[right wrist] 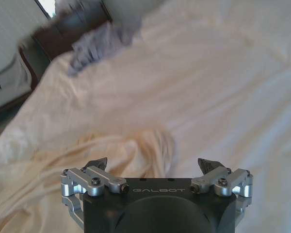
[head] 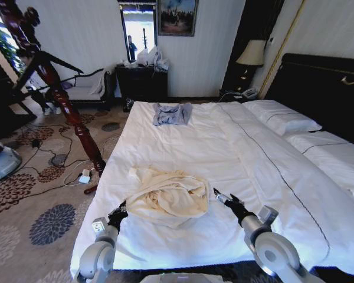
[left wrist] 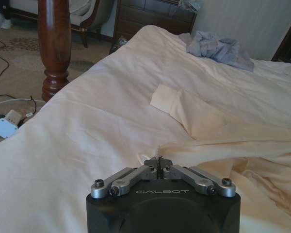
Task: Pick up the clothes from the bed and hang them on the clothes hanger.
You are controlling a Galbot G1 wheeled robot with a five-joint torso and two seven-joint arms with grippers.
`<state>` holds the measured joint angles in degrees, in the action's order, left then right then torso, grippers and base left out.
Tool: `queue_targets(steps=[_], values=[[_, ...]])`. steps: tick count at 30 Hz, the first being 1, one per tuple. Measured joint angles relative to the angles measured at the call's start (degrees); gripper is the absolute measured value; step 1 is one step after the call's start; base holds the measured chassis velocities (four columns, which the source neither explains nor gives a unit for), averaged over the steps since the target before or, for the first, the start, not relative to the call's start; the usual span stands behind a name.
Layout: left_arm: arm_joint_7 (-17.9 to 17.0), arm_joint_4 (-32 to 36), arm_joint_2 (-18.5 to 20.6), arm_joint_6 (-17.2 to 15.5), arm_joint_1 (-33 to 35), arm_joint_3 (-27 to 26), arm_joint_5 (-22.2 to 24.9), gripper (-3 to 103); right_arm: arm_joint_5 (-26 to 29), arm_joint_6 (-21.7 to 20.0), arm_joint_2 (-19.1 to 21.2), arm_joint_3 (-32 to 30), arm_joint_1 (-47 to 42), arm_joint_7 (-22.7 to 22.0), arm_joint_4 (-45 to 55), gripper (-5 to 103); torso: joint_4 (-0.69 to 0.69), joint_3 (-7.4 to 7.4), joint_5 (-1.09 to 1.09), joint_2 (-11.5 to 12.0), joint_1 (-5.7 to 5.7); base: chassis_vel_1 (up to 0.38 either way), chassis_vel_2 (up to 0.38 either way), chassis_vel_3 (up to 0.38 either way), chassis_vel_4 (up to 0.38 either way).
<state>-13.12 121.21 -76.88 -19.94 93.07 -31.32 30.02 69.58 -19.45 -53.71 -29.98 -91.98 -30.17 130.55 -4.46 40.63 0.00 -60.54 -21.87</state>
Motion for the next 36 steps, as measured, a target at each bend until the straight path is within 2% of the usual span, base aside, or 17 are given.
queue_targets(steps=[9, 13, 16, 22, 24, 27, 29, 32, 33, 36], values=[[-0.1, 1.22, 0.08, 0.0, 1.28, -0.9, -0.57, 0, 4.1, -0.81, 0.13, 5.17, 8.29, -0.64, -6.55, 100, 0.02, 0.0, 0.0, 0.0, 0.0, 0.0, 0.0, 0.0, 0.0], [-0.29, 1.88, -0.11, -0.04, 1.72, -1.12, -0.69, 0, 2.33, 0.19, 0.12, 8.9, 11.92, 1.77, -10.88, 100, 0.01, 0.0, 0.0, 0.0, 0.0, 0.0, 0.0, 0.0, 0.0], [-0.33, 2.01, -0.22, -0.05, 2.18, -1.53, -1.03, 0, -1.49, 2.38, 0.12, 12.38, 15.05, 6.36, -15.5, 100, 0.01, 0.01, 0.0, 0.0, 0.0, 0.0, 0.0, 0.0, 0.0], [-0.41, 2.02, -0.74, 0.01, 2.41, -2.02, -1.05, 0, -3.57, 3.58, -0.23, 15.78, 17.91, 8.41, -19.32, 99, 0.01, 0.01, 0.01, 0.01, 0.0, 0.0, 0.0, 0.0, 0.0], [-0.47, 2.02, -0.87, 0.03, 2.42, -2.06, -1.05, 0, -3.74, 3.92, -0.49, 16.43, 18.59, 8.5, -20.0, 96, 0.01, 0.01, 0.0, 0.0, 0.0, 0.0, 0.0, 0.0, 0.0], [-0.71, 1.7, -0.91, 0.03, 1.84, -2.14, -0.96, 0, -4.03, 4.2, -0.35, 16.75, 18.87, 8.9, -20.26, 80, 0.01, 0.0, 0.0, 0.0, 0.0, 0.0, 0.0, 0.0, 0.0], [-0.84, 1.48, -0.91, 0.03, 1.54, -2.17, -0.86, 0, -4.11, 4.42, -0.23, 16.75, 18.88, 9.32, -20.28, 80, 0.0, 0.0, 0.0, 0.0, 0.0, 0.0, 0.0, 0.0, 0.0], [-1.22, 0.83, -0.97, 0.04, 0.76, -2.16, -0.71, 0, -4.95, 5.07, 0.0, 16.75, 18.82, 11.39, -20.76, 63, 0.01, 0.01, 0.0, 0.0, 0.0, 0.0, 0.0, 0.0, 0.0], [-1.22, 0.83, -0.97, 0.04, 0.76, -2.16, -0.71, 0, -4.95, 5.07, 0.0, 16.75, 18.82, 11.39, -20.76, 63, 0.01, 0.01, 0.0, 0.0, 0.0, 0.0, 0.0, 0.0, 0.0], [-1.44, 0.45, -1.15, 0.05, 0.23, -1.88, -0.7, 0, -6.38, 5.24, 0.14, 17.06, 18.79, 12.76, -21.88, 47, 0.01, 0.01, 0.0, 0.01, -0.01, 0.0, 0.0, 0.0, 0.0]])
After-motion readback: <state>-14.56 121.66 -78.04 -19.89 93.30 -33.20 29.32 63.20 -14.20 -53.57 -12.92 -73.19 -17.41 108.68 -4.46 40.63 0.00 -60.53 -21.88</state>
